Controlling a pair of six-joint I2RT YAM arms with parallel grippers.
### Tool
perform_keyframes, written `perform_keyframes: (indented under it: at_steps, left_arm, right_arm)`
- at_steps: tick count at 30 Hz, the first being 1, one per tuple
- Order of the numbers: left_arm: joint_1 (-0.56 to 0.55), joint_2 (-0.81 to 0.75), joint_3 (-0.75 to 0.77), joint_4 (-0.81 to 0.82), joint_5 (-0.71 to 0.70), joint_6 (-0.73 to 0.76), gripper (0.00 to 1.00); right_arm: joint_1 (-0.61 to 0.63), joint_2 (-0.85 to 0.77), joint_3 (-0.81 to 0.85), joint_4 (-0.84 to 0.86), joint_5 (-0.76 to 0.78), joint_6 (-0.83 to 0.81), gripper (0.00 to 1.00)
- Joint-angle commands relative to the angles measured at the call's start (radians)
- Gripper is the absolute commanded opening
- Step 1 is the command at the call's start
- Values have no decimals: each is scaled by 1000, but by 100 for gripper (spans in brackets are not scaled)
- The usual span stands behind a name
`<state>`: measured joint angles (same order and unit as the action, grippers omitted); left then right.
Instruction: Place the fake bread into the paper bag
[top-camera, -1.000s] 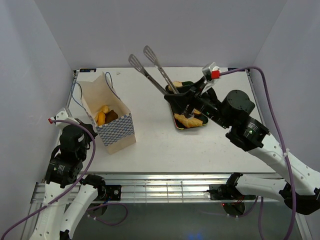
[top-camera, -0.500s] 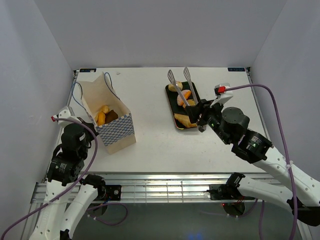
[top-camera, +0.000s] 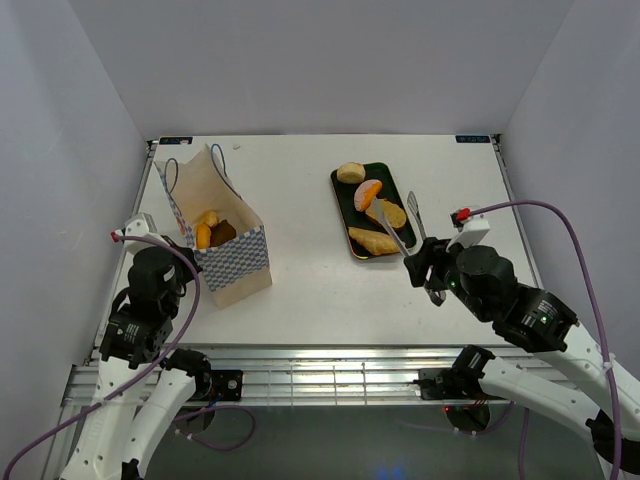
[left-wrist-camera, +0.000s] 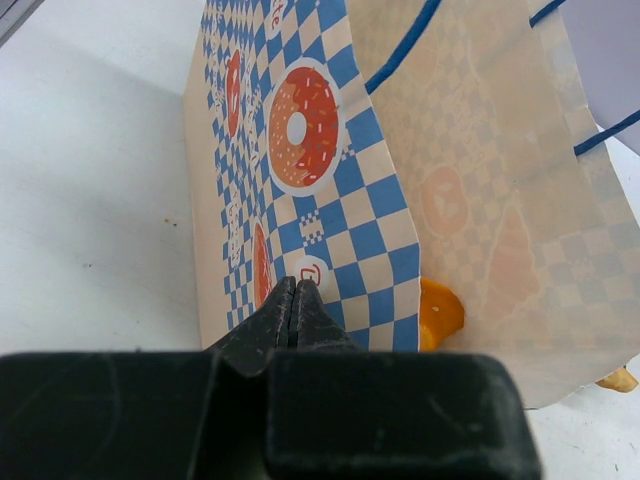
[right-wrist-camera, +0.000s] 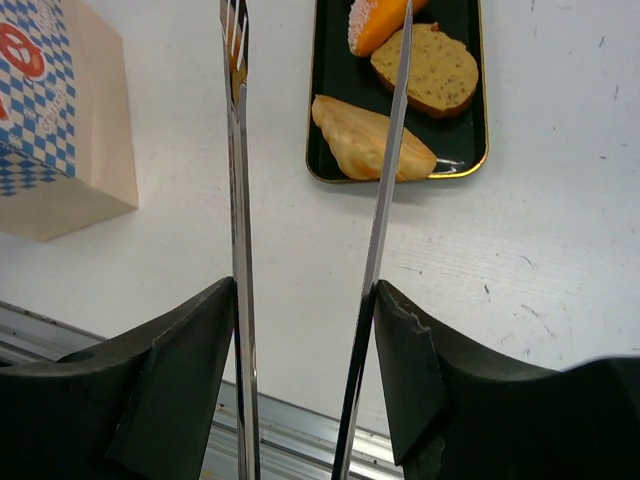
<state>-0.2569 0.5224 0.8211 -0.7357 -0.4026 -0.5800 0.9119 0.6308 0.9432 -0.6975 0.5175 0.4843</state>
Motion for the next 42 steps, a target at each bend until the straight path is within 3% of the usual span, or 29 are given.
perform_keyframes:
  at_steps: [1,5,15,42]
  left_arm:
    - [4,-1,-10,16,30,9,0]
    - [4,-18,-11,-2,27,5,0]
    - [4,-12,-30,13,42,6,0]
    - [4,-30,-62,32,31,2,0]
  right_arm:
    - [-2,61,46,-88,-20,22,63]
    - [-2,132,68,-204,-8,97,63]
    - [-2,124,-17,-188,-19,129,64]
    - [-5,420,49,-111,41,-90,68]
